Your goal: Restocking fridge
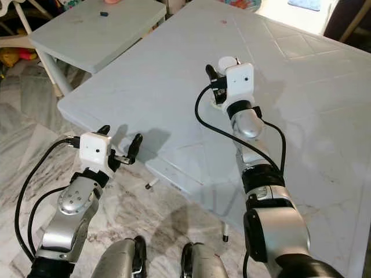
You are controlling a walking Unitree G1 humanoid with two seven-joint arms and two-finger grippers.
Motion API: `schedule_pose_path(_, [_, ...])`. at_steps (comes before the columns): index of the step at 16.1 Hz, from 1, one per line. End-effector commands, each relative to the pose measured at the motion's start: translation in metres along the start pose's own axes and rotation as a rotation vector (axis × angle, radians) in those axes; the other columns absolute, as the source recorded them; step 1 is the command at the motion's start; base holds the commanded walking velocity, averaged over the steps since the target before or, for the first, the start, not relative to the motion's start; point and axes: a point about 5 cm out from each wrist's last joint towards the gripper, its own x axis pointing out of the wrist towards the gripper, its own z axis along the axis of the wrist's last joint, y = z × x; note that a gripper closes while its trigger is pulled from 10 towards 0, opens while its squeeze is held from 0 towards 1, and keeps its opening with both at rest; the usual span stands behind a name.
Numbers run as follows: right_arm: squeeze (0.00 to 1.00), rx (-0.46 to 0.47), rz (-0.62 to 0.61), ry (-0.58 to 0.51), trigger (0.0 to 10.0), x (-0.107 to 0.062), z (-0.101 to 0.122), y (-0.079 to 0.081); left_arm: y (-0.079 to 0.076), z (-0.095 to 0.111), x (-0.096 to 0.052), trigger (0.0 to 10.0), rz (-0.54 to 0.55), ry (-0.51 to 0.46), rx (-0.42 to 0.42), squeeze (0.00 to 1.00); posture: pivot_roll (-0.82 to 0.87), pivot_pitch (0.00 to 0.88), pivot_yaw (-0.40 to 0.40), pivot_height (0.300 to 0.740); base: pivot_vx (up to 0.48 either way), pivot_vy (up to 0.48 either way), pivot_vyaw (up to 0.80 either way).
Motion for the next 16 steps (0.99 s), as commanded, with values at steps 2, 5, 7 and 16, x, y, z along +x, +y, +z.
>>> schedule_pose_path(2, [0.0, -0.027, -0.013, 0.008, 0.0, 0.0, -0.001, -0.003, -0.003, 0.002, 0.002, 10.0, -0.012, 0.0, 0.016, 0.0, 0.11, 0.153, -0.004, 0.74, 0.0, 0.0, 0.0])
schedule_pose_path(5, [0.0, -0.021, -0.009, 0.0, 0.0, -0.006, -0.003, 0.002, 0.001, -0.003, 0.003, 10.0, 0.057, 0.025, 0.051, 0.0, 0.1, 0.14, -0.015, 0.74, 0.0, 0.0, 0.0])
schedule_pose_path(7, [0.0, 0.019, 0.031, -0.011, 0.0, -0.018, -0.007, 0.014, 0.007, -0.007, 0.003, 10.0, 0.095, 0.042, 0.076, 0.0, 0.1, 0.136, -0.02, 0.74, 0.0, 0.0, 0.0])
schedule_pose_path(16, [0.0, 0.338, 0.179, -0.021, 10.0, -0.052, 0.011, 0.064, 0.016, -0.008, 0.007, 10.0, 0.21, 0.048, 0.063, 0.0, 0.09, 0.14, -0.016, 0.74, 0.0, 0.0, 0.0])
